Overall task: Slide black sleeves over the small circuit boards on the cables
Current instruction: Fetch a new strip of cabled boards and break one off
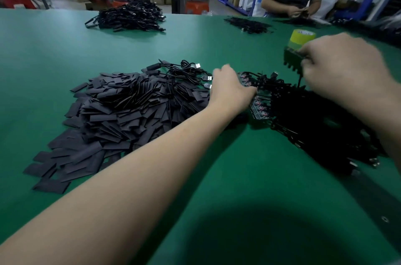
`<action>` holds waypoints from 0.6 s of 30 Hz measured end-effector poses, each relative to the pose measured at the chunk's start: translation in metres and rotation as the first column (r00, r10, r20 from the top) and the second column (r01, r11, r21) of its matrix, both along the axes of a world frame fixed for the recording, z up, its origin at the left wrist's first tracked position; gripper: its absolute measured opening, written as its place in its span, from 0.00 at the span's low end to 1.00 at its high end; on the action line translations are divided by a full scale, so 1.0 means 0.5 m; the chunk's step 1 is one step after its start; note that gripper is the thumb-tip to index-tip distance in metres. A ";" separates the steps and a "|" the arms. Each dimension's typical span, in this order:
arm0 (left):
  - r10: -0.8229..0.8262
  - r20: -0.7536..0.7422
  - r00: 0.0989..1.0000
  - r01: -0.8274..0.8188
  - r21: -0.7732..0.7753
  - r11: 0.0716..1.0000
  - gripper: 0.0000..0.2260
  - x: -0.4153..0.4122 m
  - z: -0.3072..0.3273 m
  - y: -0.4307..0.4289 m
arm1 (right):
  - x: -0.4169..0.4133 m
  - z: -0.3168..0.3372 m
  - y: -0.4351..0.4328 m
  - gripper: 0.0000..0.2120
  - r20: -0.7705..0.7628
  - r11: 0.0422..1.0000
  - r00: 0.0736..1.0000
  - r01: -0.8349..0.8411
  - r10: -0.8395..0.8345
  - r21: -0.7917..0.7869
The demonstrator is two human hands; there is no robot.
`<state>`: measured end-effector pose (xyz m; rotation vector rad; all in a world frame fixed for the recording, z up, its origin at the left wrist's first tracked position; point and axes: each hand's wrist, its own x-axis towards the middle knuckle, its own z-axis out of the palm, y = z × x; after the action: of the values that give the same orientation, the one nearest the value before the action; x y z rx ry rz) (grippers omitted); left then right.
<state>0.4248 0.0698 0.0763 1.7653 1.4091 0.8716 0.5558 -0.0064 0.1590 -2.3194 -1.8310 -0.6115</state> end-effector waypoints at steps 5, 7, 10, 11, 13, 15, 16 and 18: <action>0.039 -0.108 0.993 -0.005 0.300 0.954 0.19 0.000 -0.020 -0.028 | -0.012 -0.021 -0.014 0.15 -0.282 0.970 0.957 -0.129 0.068 -0.204; -0.057 -0.118 0.991 0.094 0.337 0.937 0.15 0.008 -0.029 -0.043 | 0.010 -0.016 -0.024 0.13 -0.366 0.970 0.928 -0.144 0.064 -0.196; -0.172 -0.187 0.967 0.230 0.351 0.908 0.15 0.021 -0.047 -0.069 | 0.051 -0.030 -0.043 0.23 -0.248 0.964 0.968 -0.048 -0.019 -0.262; -0.174 -0.229 0.958 0.250 0.361 0.899 0.16 0.023 -0.055 -0.076 | 0.057 -0.040 -0.049 0.27 -0.193 0.953 0.980 -0.006 -0.055 -0.304; -0.147 -0.298 0.943 0.260 0.389 0.883 0.17 0.024 -0.073 -0.083 | 0.062 -0.060 -0.057 0.27 -0.112 0.939 0.988 0.060 -0.104 -0.340; -0.116 -0.338 0.934 0.257 0.411 0.875 0.18 0.022 -0.084 -0.087 | 0.063 -0.077 -0.057 0.16 -0.058 0.961 0.994 0.071 -0.090 -0.266; -0.107 -0.349 0.931 0.256 0.416 0.873 0.18 0.021 -0.088 -0.089 | 0.066 -0.084 -0.053 0.11 -0.037 0.973 0.996 0.075 -0.085 -0.220; -0.093 -0.357 0.930 0.251 0.426 0.869 0.18 0.021 -0.094 -0.092 | 0.074 -0.090 -0.047 0.09 -0.007 0.987 0.996 0.089 -0.091 -0.134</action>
<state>0.4354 0.0238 0.0294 2.4613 1.2747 0.9010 0.5928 -0.0299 0.1137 -2.4965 -1.8223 -0.4974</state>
